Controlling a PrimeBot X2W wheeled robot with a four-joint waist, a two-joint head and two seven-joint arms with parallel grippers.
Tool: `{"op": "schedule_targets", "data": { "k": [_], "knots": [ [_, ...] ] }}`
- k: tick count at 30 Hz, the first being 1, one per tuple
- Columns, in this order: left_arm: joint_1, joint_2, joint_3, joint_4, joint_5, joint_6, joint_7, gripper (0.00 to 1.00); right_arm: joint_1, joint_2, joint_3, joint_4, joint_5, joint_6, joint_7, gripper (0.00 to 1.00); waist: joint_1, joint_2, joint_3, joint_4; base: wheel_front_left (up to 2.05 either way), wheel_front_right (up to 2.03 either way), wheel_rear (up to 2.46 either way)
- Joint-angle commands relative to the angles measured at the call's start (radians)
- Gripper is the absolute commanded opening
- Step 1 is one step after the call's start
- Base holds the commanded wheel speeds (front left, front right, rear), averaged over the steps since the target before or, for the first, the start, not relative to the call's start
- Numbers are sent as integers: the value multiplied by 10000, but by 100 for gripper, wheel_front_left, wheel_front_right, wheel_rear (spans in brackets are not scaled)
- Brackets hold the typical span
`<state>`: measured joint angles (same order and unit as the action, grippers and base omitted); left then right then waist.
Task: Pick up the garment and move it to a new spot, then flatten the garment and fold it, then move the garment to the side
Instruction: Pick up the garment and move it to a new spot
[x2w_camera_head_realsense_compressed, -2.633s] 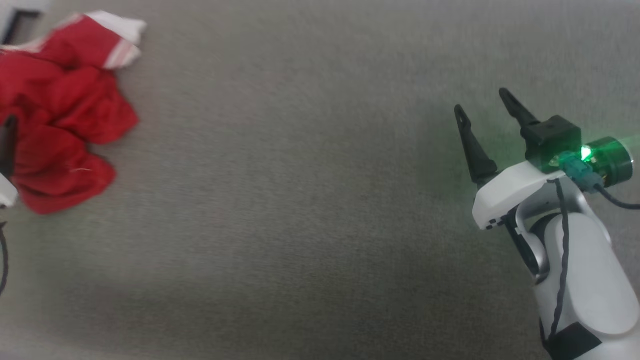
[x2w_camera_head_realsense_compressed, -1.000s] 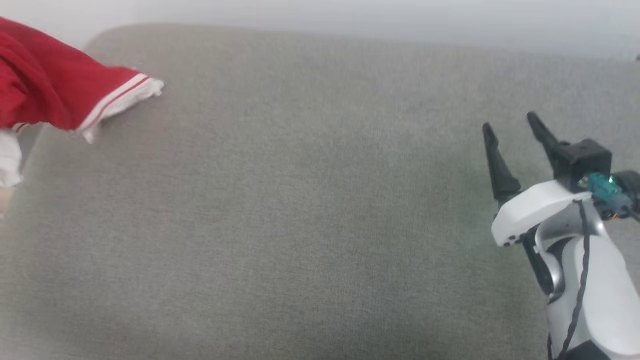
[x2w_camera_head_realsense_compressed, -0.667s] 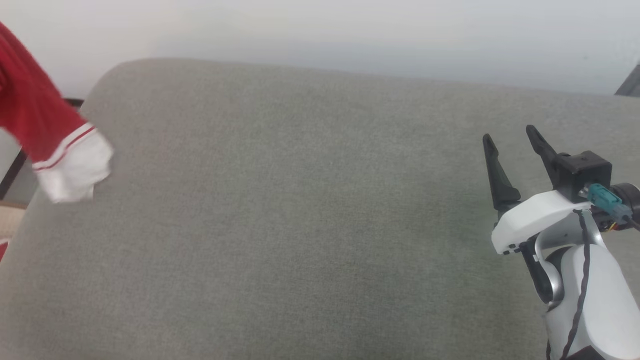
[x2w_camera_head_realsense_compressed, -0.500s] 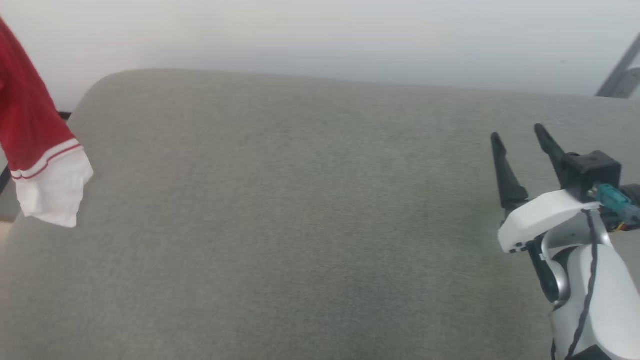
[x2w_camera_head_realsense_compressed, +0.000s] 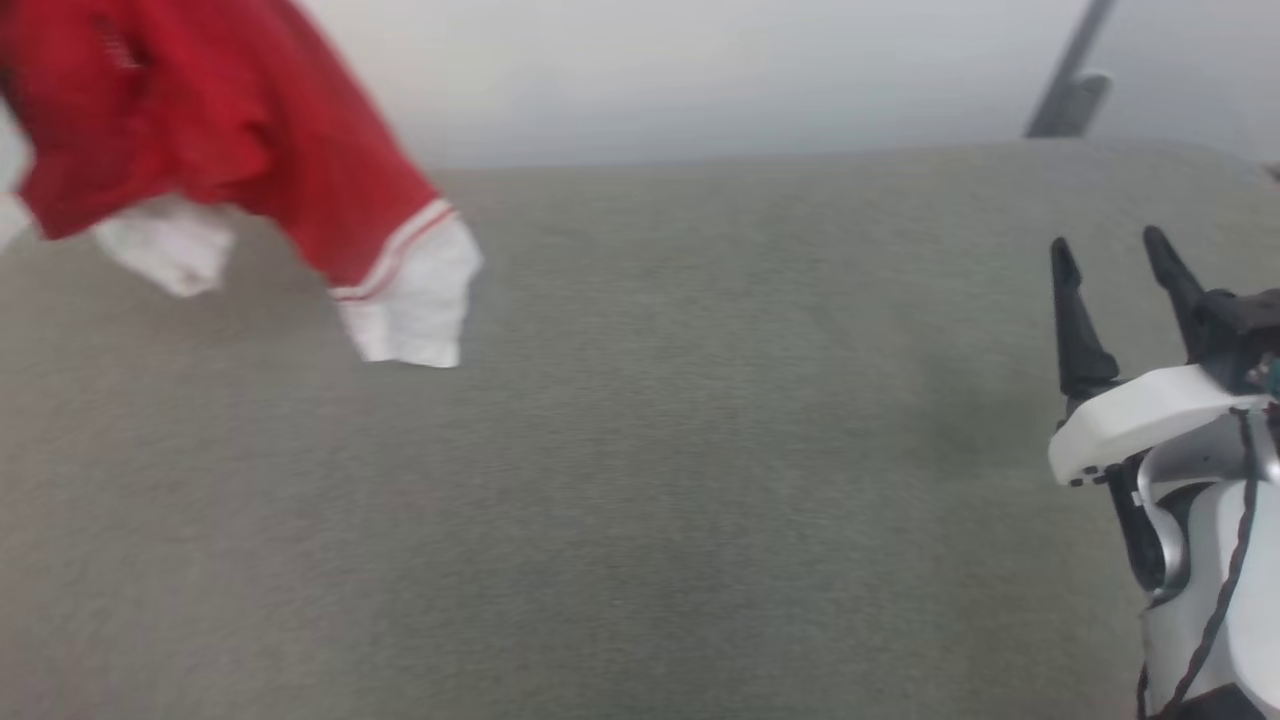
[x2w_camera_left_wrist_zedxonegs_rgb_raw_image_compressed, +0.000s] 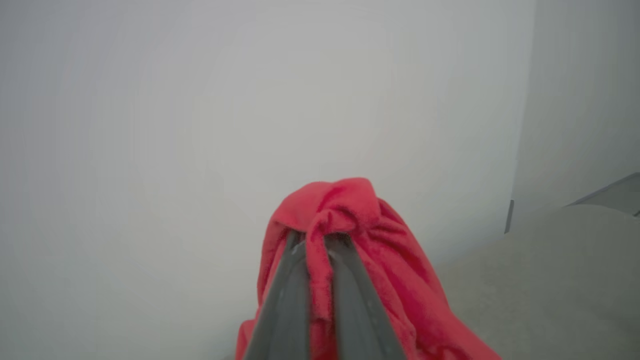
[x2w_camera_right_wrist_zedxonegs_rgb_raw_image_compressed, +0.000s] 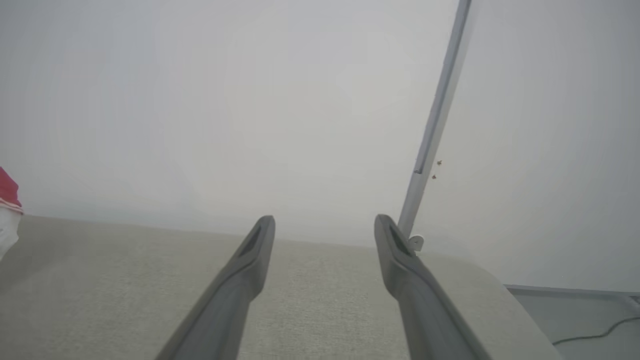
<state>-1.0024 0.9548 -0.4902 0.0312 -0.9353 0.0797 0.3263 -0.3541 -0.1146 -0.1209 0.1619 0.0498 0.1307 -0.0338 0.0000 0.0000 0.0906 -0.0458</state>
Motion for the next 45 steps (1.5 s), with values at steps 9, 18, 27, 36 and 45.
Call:
{"op": "schedule_targets", "data": {
  "k": [9,18,27,36,45],
  "knots": [
    [-358,-1003,-639,-1511,120,508,590,0,-180,285,-367,-116,-317,1,-147,100,0,0,668,-1472,0,0,0],
    [406,-1736,-1419,-1936,125,1131,913,0,107,597,-351,306,-292,1,-520,100,0,0,1167,-1882,0,0,0],
    [2530,-1390,-1876,-1077,-393,1383,763,0,24,645,17,997,-95,1,-846,100,0,0,1384,-1750,0,0,0],
    [3764,-1679,-2317,1060,-622,855,127,0,-202,645,345,1463,8,1,-1101,100,0,0,1393,-1622,0,0,0],
    [4205,-2372,-2652,3038,-904,180,-284,0,-372,645,445,1555,-40,1,-1149,100,0,0,1423,-1550,0,0,0]
  ]
}}
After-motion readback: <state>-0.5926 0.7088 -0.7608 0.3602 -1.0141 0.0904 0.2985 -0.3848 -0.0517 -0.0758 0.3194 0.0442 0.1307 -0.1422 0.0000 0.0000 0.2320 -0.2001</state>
